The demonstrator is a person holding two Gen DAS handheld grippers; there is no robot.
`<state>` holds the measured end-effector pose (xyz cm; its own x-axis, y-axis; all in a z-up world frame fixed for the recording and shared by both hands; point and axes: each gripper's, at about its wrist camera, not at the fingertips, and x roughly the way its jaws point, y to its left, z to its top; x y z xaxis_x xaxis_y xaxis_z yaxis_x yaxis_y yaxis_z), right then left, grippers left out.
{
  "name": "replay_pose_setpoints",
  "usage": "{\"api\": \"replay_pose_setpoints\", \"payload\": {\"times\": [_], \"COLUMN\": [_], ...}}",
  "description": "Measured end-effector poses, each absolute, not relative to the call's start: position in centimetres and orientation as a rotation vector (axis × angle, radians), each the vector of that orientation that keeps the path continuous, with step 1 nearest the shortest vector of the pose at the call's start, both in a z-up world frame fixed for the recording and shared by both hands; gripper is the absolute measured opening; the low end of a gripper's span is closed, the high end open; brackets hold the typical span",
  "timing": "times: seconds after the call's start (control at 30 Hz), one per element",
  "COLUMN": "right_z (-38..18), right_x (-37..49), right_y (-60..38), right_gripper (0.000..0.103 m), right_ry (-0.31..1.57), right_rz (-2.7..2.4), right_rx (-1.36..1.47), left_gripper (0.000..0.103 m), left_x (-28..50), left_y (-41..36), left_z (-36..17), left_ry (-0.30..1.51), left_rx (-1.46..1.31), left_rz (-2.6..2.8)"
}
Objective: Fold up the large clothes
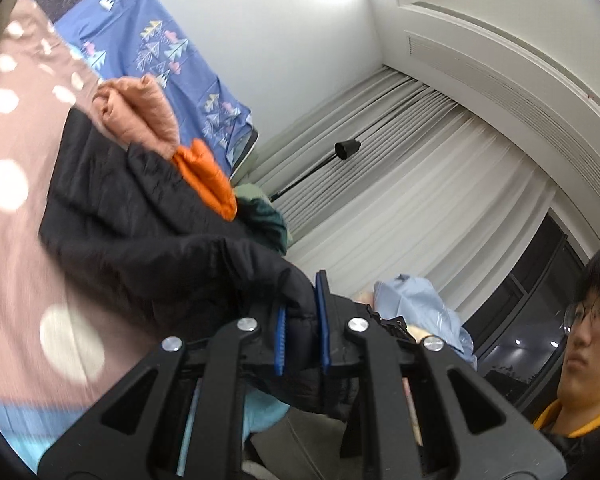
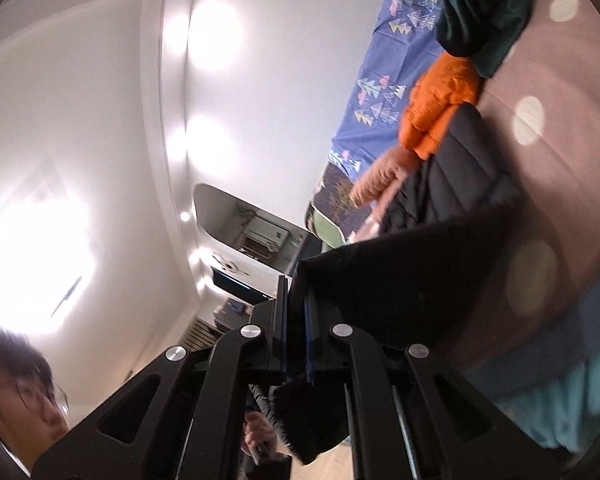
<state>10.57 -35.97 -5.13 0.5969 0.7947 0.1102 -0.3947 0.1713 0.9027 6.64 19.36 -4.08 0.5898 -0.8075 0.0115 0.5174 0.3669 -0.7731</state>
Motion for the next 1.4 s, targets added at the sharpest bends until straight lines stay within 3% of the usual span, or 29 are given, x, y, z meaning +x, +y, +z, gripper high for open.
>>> {"api": "replay_pose_setpoints", "payload": {"times": [0.27,0.5,0.7,0.83,0.9,0.93,0.97,1.0,1.03,1.23,1.4], "right_z": [-0.6,-0.8,-6.4,-11.5,-13.1,-13.7,-14.0,-13.9,-13.5,-9.8,-9.6], "right_x": [21.2,34.1,43.8,48.3,48.7,48.5,48.0,47.2,46.1,38.4,28.8], "right_y": [-36.8,-36.7,-36.1,-36.1,-36.4,-36.8,-37.3,-38.0,-38.7,-40.9,-40.5], "right_gripper": [0.006,0.006,0.006,0.007,0.012,0.030,0.056,0.065,0.067,0.067,0.067], "right_ry": [0.393,0.457,0.597,0.679,0.691,0.690,0.678,0.646,0.598,0.519,0.509], "right_rz": [0.852,0.747,0.605,0.502,0.495,0.466,0.436,0.406,0.393,0.375,0.326], "right_rx": [1.155,1.178,1.201,1.229,1.276,1.308,1.335,1.354,1.351,1.206,1.169], "left_gripper": [0.012,0.012,0.012,0.012,0.014,0.022,0.044,0.061,0.081,0.083,0.082], "left_x": [15.6,27.1,37.8,43.3,44.8,45.0,45.0,44.6,43.8,39.4,34.8], "left_y": [21.6,23.2,23.9,24.1,24.4,24.6,24.9,25.3,25.9,27.8,23.7], "left_z": [0.8,1.9,-2.4,-8.1,-10.9,-11.6,-12.2,-12.4,-12.2,-7.5,-2.5], "left_ry": [0.394,0.457,0.580,0.693,0.741,0.753,0.745,0.724,0.676,0.560,0.544], "left_rx": [-0.845,-0.893,-0.913,-0.931,-0.978,-1.005,-1.046,-1.086,-1.120,-1.079,-0.870], "left_rz": [-0.803,-0.702,-0.563,-0.472,-0.443,-0.441,-0.455,-0.465,-0.453,-0.395,-0.433]}}
